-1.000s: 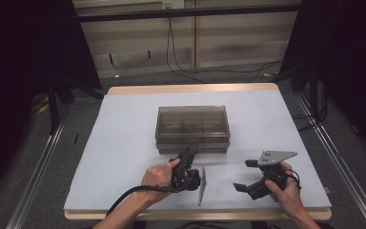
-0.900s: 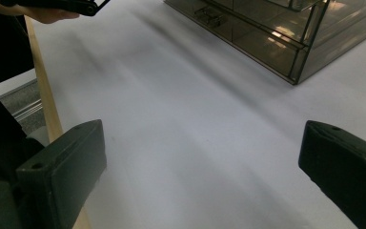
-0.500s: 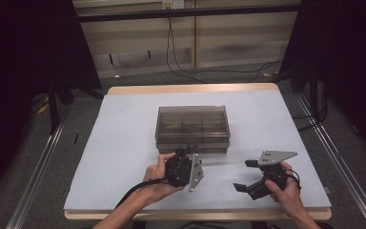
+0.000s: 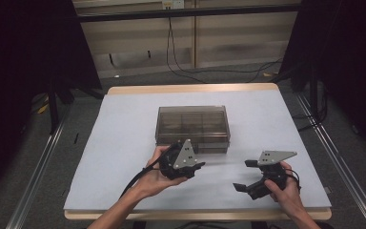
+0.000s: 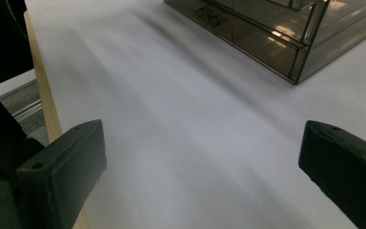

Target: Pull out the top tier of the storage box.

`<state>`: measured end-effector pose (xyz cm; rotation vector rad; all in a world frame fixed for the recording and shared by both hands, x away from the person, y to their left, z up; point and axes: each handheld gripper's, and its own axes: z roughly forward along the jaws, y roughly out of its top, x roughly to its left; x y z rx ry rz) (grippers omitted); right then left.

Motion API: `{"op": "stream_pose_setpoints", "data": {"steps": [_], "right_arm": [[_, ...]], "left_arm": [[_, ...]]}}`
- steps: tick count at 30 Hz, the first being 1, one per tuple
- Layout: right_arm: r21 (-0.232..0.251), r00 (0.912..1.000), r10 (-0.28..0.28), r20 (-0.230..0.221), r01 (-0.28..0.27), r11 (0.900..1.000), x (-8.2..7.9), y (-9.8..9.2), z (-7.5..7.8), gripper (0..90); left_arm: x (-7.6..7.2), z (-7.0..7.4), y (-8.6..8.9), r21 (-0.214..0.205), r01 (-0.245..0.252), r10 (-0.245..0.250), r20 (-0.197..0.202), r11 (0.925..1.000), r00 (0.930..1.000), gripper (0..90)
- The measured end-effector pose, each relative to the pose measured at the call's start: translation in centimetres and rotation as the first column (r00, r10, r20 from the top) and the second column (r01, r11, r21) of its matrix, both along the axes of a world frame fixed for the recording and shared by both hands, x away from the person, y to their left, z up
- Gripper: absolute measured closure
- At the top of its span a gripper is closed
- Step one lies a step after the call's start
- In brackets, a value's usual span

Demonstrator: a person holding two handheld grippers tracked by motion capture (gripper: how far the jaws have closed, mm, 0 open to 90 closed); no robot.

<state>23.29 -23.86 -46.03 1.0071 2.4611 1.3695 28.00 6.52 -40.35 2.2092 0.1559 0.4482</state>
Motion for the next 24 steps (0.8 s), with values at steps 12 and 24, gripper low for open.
{"op": "stream_pose_setpoints", "data": {"steps": [12,24], "right_arm": [[-0.001,1.0000,0.001,-0.001,-0.001,1.0000,0.1,0.0,0.0,1.9],[-0.002,1.0000,0.003,-0.004,-0.003,1.0000,0.1,0.0,0.0,1.9]], "left_arm": [[2.9,1.5,1.8,-0.122,0.018,-0.040,-0.180,0.9923,0.9829,64.3],[4.5,2.6,1.8,-0.015,0.044,-0.046,-0.174,0.9989,0.9837,68.5]]}}
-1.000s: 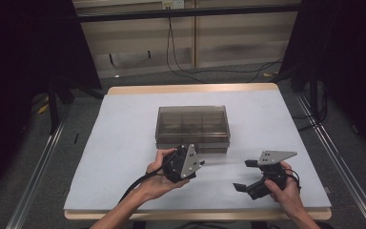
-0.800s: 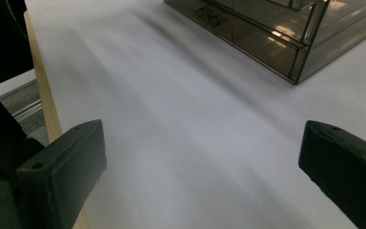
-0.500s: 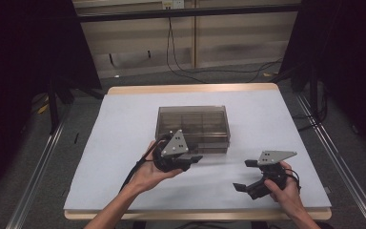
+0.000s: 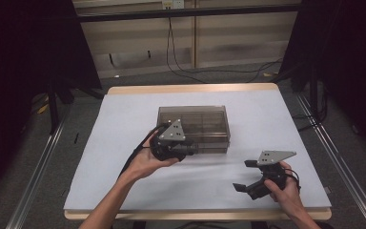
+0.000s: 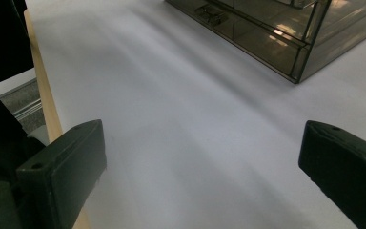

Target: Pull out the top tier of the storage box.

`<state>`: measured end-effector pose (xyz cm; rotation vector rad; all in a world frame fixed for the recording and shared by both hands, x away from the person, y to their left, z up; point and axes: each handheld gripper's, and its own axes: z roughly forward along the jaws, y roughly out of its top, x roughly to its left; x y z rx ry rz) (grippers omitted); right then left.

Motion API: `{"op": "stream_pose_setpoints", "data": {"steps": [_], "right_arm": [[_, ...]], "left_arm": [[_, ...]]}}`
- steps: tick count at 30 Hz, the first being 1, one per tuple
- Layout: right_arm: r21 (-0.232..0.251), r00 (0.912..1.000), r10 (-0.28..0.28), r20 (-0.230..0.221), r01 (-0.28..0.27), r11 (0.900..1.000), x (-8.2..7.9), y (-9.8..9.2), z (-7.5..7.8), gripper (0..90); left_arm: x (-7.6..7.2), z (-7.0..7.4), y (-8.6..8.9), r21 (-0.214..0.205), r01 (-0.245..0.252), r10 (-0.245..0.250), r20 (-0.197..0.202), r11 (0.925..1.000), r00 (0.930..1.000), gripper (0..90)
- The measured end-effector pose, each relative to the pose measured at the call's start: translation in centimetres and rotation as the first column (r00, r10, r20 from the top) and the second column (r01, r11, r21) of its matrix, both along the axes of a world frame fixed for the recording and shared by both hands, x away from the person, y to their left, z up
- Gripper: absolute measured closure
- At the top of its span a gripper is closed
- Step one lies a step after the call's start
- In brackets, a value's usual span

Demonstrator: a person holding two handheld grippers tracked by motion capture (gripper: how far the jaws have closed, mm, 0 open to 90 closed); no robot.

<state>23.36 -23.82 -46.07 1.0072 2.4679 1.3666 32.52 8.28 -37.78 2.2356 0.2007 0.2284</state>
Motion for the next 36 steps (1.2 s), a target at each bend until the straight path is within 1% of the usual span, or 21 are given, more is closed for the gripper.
{"op": "stream_pose_setpoints", "data": {"steps": [4,5,8,9,10,11,12,13,14,15,17,19,23,24,26,29,31,32,33,35,36], "right_arm": [[-0.002,1.0000,0.002,-0.003,-0.002,1.0000,0.1,0.1,0.0,1.9],[-0.002,1.0000,0.004,0.000,-0.004,1.0000,0.1,0.1,-0.1,1.9],[-0.001,1.0000,0.000,-0.001,0.000,1.0000,0.1,0.1,-0.1,1.8],[0.000,1.0000,0.000,-0.002,0.000,1.0000,0.0,0.1,0.0,1.9],[0.001,1.0000,-0.001,-0.003,0.001,1.0000,0.0,0.1,0.0,1.9],[-0.001,1.0000,0.000,-0.001,0.000,1.0000,0.1,0.1,-0.1,1.8],[-0.001,1.0000,0.004,-0.001,-0.004,1.0000,0.1,0.1,-0.1,1.8],[-0.001,1.0000,0.004,-0.002,-0.004,1.0000,0.1,0.1,-0.1,1.8],[-0.002,1.0000,0.004,-0.002,-0.004,1.0000,0.0,0.1,-0.1,1.8],[-0.001,1.0000,0.003,-0.003,-0.003,1.0000,0.0,0.1,-0.1,1.9],[0.000,1.0000,0.002,-0.002,-0.002,1.0000,0.0,0.1,0.0,1.8],[0.000,1.0000,0.004,-0.001,-0.004,1.0000,0.0,0.1,0.0,1.8],[-0.001,1.0000,0.004,0.000,-0.004,1.0000,0.0,0.1,0.0,1.9],[0.000,1.0000,0.005,-0.001,-0.005,1.0000,0.0,0.1,0.0,1.8],[-0.001,1.0000,0.003,-0.001,-0.003,1.0000,-0.1,0.0,0.0,1.8],[-0.002,1.0000,0.000,-0.002,0.000,1.0000,-0.1,0.0,0.0,1.8],[-0.001,1.0000,0.002,-0.002,-0.002,1.0000,-0.1,0.0,0.0,1.9],[-0.002,1.0000,0.001,-0.002,-0.001,1.0000,-0.1,0.0,0.0,1.8],[-0.002,1.0000,0.000,-0.002,0.000,1.0000,-0.1,0.1,0.0,1.9],[-0.001,1.0000,0.000,-0.002,0.000,1.0000,-0.1,0.1,0.0,1.8],[-0.001,1.0000,0.000,-0.002,0.000,1.0000,-0.2,0.0,0.0,1.9]], "left_arm": [[1.0,0.3,-0.2,0.013,-0.023,0.023,-0.017,0.9997,0.9996,68.2],[1.2,0.4,-0.2,0.020,-0.024,0.024,-0.013,0.9995,0.9996,68.5],[1.6,0.6,-0.3,0.016,-0.027,0.027,-0.017,0.9995,0.9995,69.1],[2.1,0.7,-0.5,0.032,-0.027,0.028,-0.033,0.9991,0.9991,69.0],[2.3,0.7,-0.7,0.058,-0.025,0.027,-0.038,0.9980,0.9989,67.4],[2.5,0.8,-0.8,0.061,-0.013,0.016,-0.049,0.9981,0.9987,65.3],[2.6,0.9,-0.9,0.062,-0.017,0.020,-0.050,0.9979,0.9986,64.2],[2.7,0.9,-1.0,0.083,-0.019,0.023,-0.040,0.9964,0.9989,65.0],[2.8,0.8,-1.2,0.092,-0.012,0.016,-0.046,0.9957,0.9988,63.9],[2.9,0.7,-1.3,0.086,-0.006,0.010,-0.051,0.9963,0.9987,62.6],[2.9,0.6,-1.4,0.122,-0.017,0.023,-0.044,0.9923,0.9988,61.2],[3.2,0.4,-1.3,0.123,-0.004,0.014,-0.079,0.9924,0.9968,60.1],[3.4,-0.2,-1.5,0.173,0.013,0.003,-0.090,0.9848,0.9959,59.1],[3.4,-0.2,-1.5,0.181,0.006,0.011,-0.094,0.9834,0.9955,61.4],[3.5,-0.4,-1.4,0.184,0.005,0.013,-0.096,0.9830,0.9953,65.1],[3.6,-0.5,-1.4,0.197,0.015,0.005,-0.103,0.9804,0.9947,65.3],[3.5,-0.5,-1.4,0.203,0.031,-0.008,-0.115,0.9788,0.9933,64.3],[3.5,-0.6,-1.5,0.212,0.042,-0.016,-0.119,0.9763,0.9927,63.6],[3.4,-0.7,-1.6,0.228,0.047,-0.021,-0.112,0.9725,0.9935,62.6],[3.4,-0.8,-1.8,0.234,0.054,-0.029,-0.112,0.9708,0.9933,62.5],[3.4,-0.8,-1.8,0.240,0.048,-0.024,-0.105,0.9697,0.9942,63.2]]}}
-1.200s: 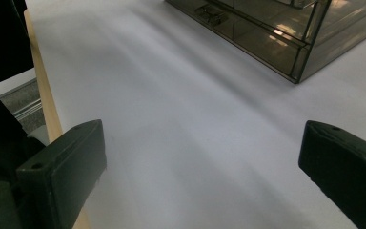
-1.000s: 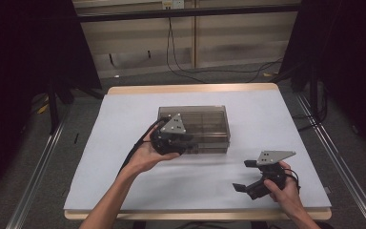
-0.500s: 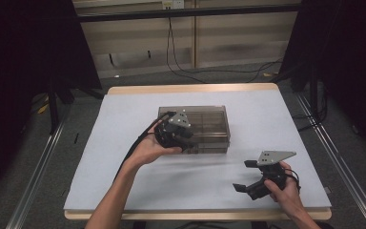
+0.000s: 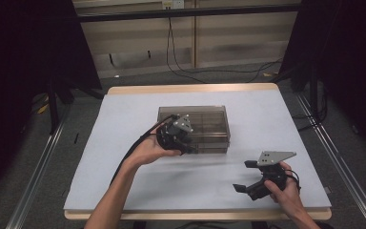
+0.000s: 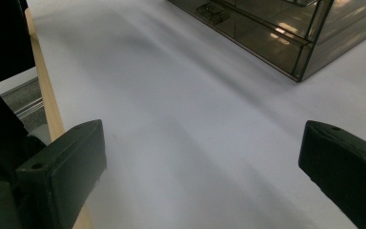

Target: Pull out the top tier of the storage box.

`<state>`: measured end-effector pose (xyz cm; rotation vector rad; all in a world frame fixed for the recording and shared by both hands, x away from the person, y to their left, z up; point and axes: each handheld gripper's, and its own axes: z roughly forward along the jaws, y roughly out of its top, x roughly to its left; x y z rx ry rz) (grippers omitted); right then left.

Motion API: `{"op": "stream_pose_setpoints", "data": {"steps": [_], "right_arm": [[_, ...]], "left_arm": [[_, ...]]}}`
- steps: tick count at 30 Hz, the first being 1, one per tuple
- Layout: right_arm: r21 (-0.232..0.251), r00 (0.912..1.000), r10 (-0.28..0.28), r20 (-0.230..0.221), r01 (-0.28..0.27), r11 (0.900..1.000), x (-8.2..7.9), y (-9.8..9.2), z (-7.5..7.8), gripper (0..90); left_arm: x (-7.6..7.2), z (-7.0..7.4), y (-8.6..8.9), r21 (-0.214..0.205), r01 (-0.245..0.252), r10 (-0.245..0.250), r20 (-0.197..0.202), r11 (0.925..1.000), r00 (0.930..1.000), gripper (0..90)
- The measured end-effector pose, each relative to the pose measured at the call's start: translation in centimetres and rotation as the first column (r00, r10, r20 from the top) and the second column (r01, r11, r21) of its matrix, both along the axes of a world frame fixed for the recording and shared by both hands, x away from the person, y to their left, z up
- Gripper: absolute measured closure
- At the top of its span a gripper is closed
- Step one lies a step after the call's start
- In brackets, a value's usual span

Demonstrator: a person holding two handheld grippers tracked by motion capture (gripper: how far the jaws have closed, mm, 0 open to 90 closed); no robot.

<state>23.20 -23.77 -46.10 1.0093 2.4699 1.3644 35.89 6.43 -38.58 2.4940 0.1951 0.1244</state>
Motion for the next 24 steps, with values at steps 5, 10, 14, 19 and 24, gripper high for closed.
{"op": "stream_pose_setpoints", "data": {"steps": [5,10,14,19,24], "right_arm": [[-0.003,1.0000,0.000,-0.003,0.000,1.0000,0.07,-0.05,-0.04,1.9],[0.000,1.0000,-0.002,-0.002,0.002,1.0000,0.02,-0.04,-0.02,1.8],[0.001,1.0000,-0.002,-0.003,0.002,1.0000,0.01,-0.07,-0.01,1.8],[0.002,1.0000,-0.001,-0.003,0.001,1.0000,0.03,-0.10,-0.01,1.8],[0.001,1.0000,-0.001,-0.003,0.001,1.0000,0.02,-0.09,-0.02,1.8]], "left_arm": [[-0.04,-0.22,-0.34,0.026,0.001,-0.002,0.012,0.9997,0.9999,67.6],[0.02,-0.34,-0.34,0.030,0.008,-0.008,0.013,0.9995,0.9999,66.5],[0.00,-0.44,-0.43,0.033,0.001,-0.002,0.018,0.9994,0.9998,66.7],[0.01,-0.71,-0.54,0.042,0.007,-0.008,0.022,0.9991,0.9997,65.7],[-0.09,-0.78,-0.51,0.052,0.019,-0.021,0.044,0.9985,0.9988,68.4]]}}
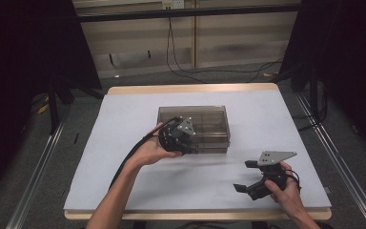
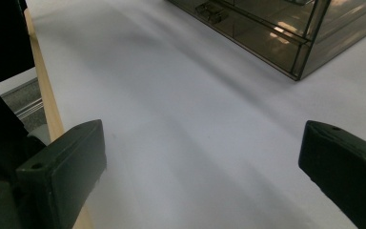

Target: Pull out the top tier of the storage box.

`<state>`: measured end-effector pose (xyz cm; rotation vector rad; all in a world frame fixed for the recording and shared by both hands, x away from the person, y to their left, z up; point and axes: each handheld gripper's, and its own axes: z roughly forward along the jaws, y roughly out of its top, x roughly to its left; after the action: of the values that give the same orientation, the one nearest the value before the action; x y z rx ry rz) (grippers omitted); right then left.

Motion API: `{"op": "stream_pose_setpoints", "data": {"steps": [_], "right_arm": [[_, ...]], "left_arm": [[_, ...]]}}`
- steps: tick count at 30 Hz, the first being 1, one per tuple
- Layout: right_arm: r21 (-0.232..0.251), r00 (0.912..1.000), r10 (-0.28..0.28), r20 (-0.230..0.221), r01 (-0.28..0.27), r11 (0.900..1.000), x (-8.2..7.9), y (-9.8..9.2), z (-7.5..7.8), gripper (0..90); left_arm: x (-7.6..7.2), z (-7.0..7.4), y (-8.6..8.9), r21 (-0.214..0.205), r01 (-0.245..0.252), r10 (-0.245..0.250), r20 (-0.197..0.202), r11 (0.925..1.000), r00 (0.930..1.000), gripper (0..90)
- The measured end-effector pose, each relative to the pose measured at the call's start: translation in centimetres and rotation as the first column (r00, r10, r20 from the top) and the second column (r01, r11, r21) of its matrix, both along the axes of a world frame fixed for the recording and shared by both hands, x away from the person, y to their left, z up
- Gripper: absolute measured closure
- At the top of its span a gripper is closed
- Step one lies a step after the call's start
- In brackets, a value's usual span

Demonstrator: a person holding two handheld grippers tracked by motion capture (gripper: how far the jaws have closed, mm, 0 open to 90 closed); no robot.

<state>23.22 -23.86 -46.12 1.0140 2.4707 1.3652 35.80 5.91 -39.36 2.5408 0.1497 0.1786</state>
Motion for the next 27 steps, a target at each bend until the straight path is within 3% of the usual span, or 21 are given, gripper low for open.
{"op": "stream_pose_setpoints", "data": {"steps": [7,12,14,27], "right_arm": [[-0.001,1.0000,0.000,0.000,0.000,1.0000,0.02,0.02,-0.02,1.9],[-0.002,1.0000,0.001,-0.002,-0.001,1.0000,0.04,0.02,-0.02,1.8],[-0.002,1.0000,0.003,0.000,-0.003,1.0000,0.04,0.01,-0.03,1.8],[-0.002,1.0000,0.003,-0.003,-0.003,1.0000,0.02,0.00,-0.02,1.9]], "left_arm": [[-0.17,-0.12,-0.05,0.000,0.021,-0.021,0.005,0.9998,0.9998,70.0],[-0.12,-0.06,0.03,-0.002,0.037,-0.037,-0.022,0.9993,0.9991,71.3],[-0.14,-0.03,0.11,-0.005,0.051,-0.051,-0.051,0.9987,0.9974,71.8],[-0.45,0.00,0.12,-0.005,0.049,-0.050,-0.065,0.9988,0.9967,72.1]]}}
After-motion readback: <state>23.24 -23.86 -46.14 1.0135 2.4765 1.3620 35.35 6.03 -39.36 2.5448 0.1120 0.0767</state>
